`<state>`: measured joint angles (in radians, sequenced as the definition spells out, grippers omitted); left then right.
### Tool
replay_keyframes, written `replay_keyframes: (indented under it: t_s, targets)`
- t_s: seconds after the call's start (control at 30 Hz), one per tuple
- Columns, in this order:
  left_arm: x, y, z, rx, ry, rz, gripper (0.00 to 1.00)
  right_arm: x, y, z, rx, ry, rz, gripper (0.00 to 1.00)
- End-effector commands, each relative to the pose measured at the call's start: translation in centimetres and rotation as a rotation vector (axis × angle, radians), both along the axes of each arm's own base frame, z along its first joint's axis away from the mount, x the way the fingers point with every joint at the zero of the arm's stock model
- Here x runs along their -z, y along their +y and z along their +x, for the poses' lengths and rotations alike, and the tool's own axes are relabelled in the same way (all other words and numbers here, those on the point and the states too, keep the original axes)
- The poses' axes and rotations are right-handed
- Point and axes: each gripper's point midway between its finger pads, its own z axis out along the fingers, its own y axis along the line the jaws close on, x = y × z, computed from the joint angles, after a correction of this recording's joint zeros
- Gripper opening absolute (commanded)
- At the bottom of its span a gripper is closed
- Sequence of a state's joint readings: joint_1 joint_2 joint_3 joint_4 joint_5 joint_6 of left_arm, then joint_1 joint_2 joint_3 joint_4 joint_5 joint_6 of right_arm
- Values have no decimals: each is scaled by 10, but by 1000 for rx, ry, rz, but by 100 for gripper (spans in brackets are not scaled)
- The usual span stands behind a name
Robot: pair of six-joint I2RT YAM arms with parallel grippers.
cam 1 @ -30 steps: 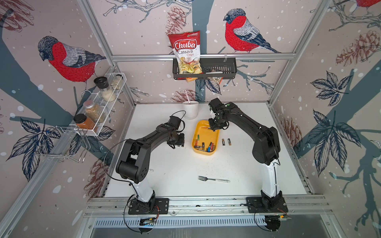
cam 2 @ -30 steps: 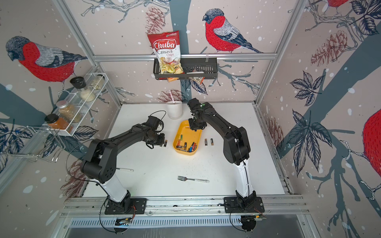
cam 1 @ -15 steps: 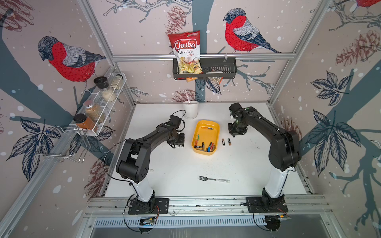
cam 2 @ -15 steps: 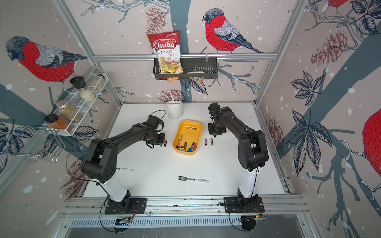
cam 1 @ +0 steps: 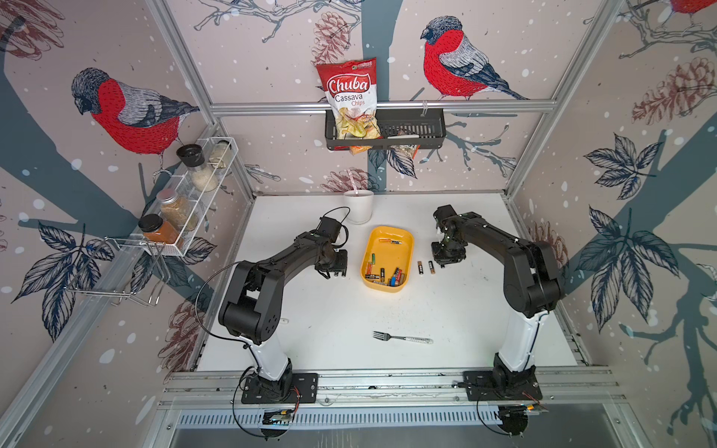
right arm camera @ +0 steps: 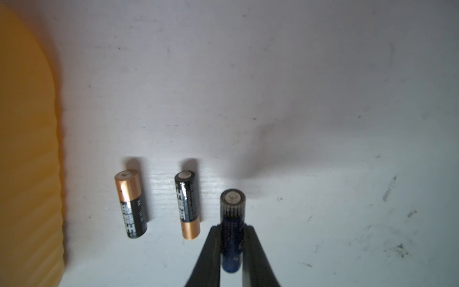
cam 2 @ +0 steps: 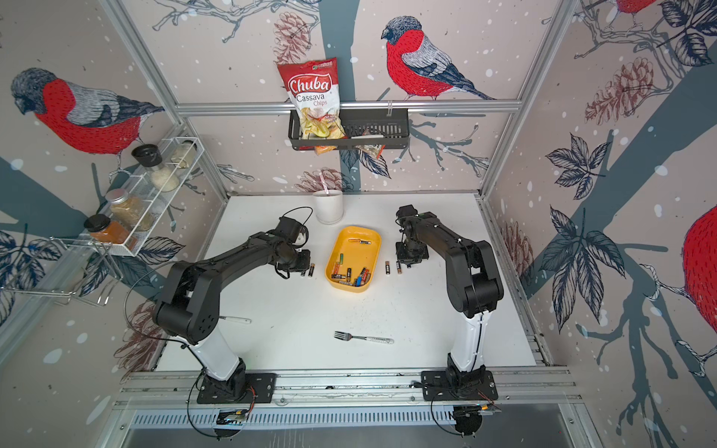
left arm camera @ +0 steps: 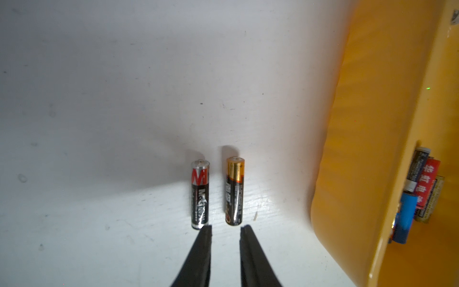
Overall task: Take the batteries out of the storage box
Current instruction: Place the battery at the center of the board.
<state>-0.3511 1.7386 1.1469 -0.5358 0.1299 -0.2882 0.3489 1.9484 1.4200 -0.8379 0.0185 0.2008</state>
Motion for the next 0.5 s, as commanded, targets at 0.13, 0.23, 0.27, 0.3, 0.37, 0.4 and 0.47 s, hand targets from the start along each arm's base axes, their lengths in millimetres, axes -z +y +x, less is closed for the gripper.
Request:
replay_keyframes:
  t_s: [0.13, 0.23, 0.27, 0.3, 0.37, 0.4, 0.47]
  targets:
    - [1, 0, -4, 2, 13, 4, 26, 14, -2, 1, -22, 5, -19, 16]
    - [0, 0, -3, 2, 10, 2, 26, 18, -4, 0, -20, 12, -23, 16]
    - [1, 0, -4, 2, 13, 4, 26, 19, -3, 0, -21, 12, -22, 16]
    - [1, 0, -4, 2, 13, 4, 26, 19, -3, 0, -22, 11, -21, 16]
    - [1, 0, -4, 3, 14, 5, 26, 22, -3, -1, -23, 17, -22, 16]
    - [1, 0, -4, 2, 13, 4, 26, 23, -3, 0, -23, 18, -23, 16]
    - [1, 0, -4, 3, 14, 4, 26, 26, -3, -1, -24, 26, -23, 16]
